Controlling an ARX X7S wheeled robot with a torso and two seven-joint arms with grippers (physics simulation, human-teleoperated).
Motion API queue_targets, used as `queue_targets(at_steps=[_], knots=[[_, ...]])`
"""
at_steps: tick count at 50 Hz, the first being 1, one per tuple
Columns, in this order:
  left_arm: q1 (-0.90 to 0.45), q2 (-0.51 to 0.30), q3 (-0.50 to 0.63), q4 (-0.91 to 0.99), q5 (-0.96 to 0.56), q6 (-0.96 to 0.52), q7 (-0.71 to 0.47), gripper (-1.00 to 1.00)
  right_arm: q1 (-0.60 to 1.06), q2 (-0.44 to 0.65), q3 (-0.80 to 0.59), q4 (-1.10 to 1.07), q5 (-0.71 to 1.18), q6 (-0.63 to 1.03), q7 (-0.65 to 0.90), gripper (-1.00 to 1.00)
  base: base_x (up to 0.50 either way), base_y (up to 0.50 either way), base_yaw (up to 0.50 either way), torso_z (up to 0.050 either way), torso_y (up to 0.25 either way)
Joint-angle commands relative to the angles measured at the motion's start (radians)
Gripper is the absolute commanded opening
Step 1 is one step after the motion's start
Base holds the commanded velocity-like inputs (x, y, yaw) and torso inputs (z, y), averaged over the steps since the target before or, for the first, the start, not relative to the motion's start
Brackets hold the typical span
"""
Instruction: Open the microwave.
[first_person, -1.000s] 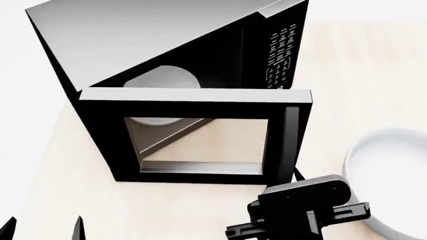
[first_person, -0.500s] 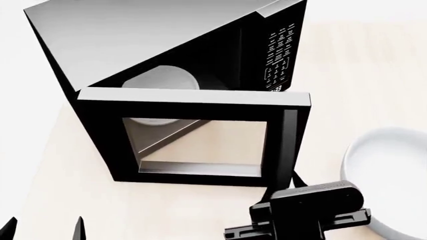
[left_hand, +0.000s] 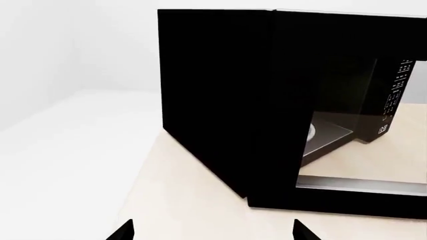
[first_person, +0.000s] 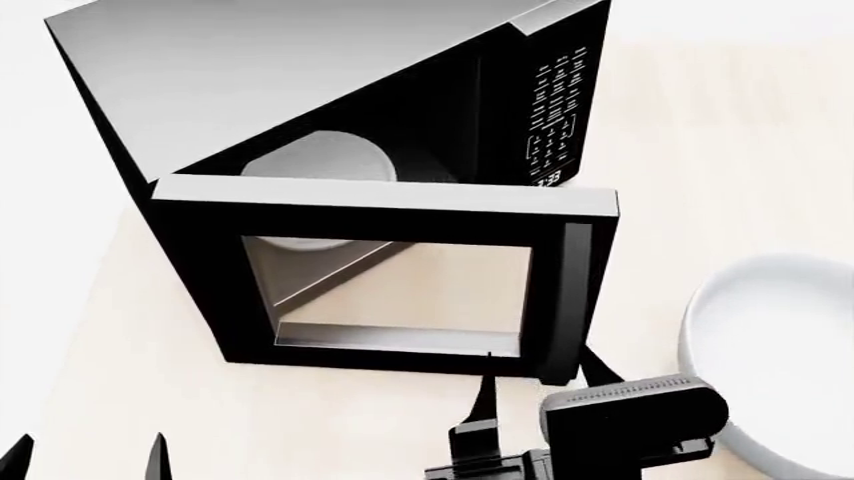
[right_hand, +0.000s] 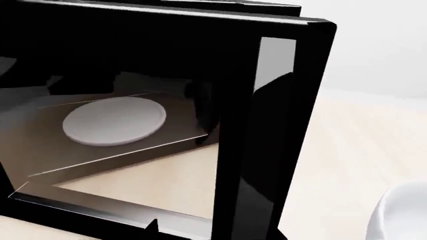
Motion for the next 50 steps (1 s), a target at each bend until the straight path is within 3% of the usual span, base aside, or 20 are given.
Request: queue_targets(at_steps=[1, 50], knots=[[0.000, -0.004, 0.001, 0.002, -0.003, 0.002, -0.004, 1.00, 0.024, -0.025, -0.046, -0.072, 0.098, -0.050, -0.082, 1.00, 0.00, 0.00, 0.00, 0.000, 0.000], [0.002, -0.017, 0.014, 0.014, -0.007, 0.009, -0.018, 1.00, -0.138, 0.071, 0.094, -0.219, 0.152, -0.169, -0.040, 1.00, 0.00, 0.00, 0.00, 0.001, 0.002]])
